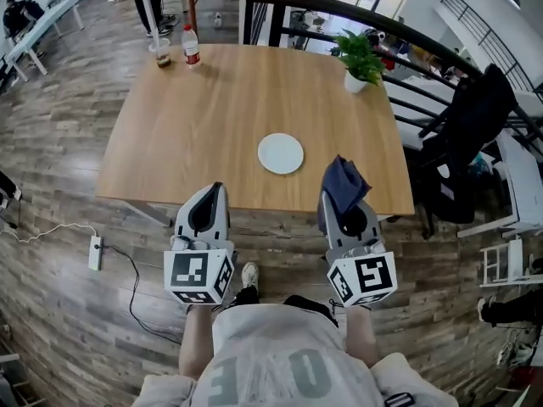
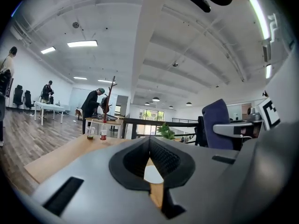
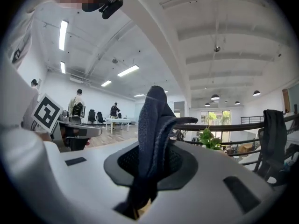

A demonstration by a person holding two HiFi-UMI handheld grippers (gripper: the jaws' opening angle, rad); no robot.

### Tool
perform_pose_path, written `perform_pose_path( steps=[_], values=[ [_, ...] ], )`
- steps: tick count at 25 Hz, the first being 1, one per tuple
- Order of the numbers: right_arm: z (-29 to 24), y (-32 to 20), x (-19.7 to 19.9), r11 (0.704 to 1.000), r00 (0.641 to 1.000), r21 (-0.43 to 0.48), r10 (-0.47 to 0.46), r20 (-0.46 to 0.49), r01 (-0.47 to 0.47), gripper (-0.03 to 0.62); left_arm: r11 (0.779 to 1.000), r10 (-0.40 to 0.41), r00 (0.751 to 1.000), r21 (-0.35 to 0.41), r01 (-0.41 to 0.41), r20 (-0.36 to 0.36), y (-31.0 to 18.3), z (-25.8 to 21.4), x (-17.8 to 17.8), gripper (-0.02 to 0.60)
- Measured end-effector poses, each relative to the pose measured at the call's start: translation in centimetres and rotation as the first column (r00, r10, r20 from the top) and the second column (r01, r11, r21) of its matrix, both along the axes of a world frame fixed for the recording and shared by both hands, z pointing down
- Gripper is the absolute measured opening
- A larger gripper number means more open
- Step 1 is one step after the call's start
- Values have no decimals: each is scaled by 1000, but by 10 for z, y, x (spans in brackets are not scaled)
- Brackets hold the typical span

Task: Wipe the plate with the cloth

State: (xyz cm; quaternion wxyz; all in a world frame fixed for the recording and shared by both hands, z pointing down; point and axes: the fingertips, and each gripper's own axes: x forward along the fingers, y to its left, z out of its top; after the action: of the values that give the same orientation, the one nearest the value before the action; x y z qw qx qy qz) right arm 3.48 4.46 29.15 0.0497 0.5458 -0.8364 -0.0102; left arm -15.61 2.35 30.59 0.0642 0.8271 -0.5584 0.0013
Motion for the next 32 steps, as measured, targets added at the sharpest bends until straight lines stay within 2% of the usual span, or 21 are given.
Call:
perform_pose_path(
  steps=[4, 7, 9, 11, 13, 16, 18, 21, 24, 28, 30, 32],
  values=[
    [3, -39, 2, 1000, 1000, -14, 9, -20, -9, 60, 1000, -8, 1000, -11, 8, -21, -48, 2, -9, 6],
    [12, -68, 12, 999, 1000, -36, -2, -18, 1, 60, 999, -14, 1000, -53, 13, -27, -78, 15, 2, 7],
    [18, -91, 21, 999, 1000, -45, -13, -6, 13, 60, 998, -6, 1000, -70, 6, 5, -96, 21, 18, 6],
    [24, -118, 28, 999, 1000, -46, -26, 14, 26, 60, 998, 1, 999, -57, 1, 43, -117, 18, 36, 7],
    [31, -144, 30, 997, 999, -58, -43, 33, 45, 60, 999, 4, 999, -47, -1, 50, -137, 13, 50, 6],
    [29, -171, 27, 992, 993, -48, -117, 30, 118, 60, 999, 11, 999, -51, -8, 53, -164, 7, 70, 6],
    [26, -188, 29, 987, 987, -30, -156, 38, 157, 60, 1000, 14, 996, -28, -11, 83, -184, -2, 83, 6],
    [31, -207, 38, 982, 980, -49, -178, 87, 183, 60, 1000, 14, 991, -15, -12, 132, -205, -8, 102, 6],
    [40, -222, 48, 982, 981, -84, -158, 109, 167, 60, 998, 32, 989, -63, -24, 143, -219, 11, 112, 6],
    [45, -235, 52, 986, 985, -120, -102, 136, 119, 60, 986, 104, 991, -136, -91, 89, -233, 43, 112, 13],
    [45, -239, 53, 987, 986, -133, -71, 153, 92, 60, 981, 134, 982, -161, -112, 134, -243, 56, 111, 63],
    [45, -241, 49, 987, 985, -134, -68, 157, 89, 60, 969, 153, 970, -222, -110, 188, -251, 83, 107, 119]
  ],
)
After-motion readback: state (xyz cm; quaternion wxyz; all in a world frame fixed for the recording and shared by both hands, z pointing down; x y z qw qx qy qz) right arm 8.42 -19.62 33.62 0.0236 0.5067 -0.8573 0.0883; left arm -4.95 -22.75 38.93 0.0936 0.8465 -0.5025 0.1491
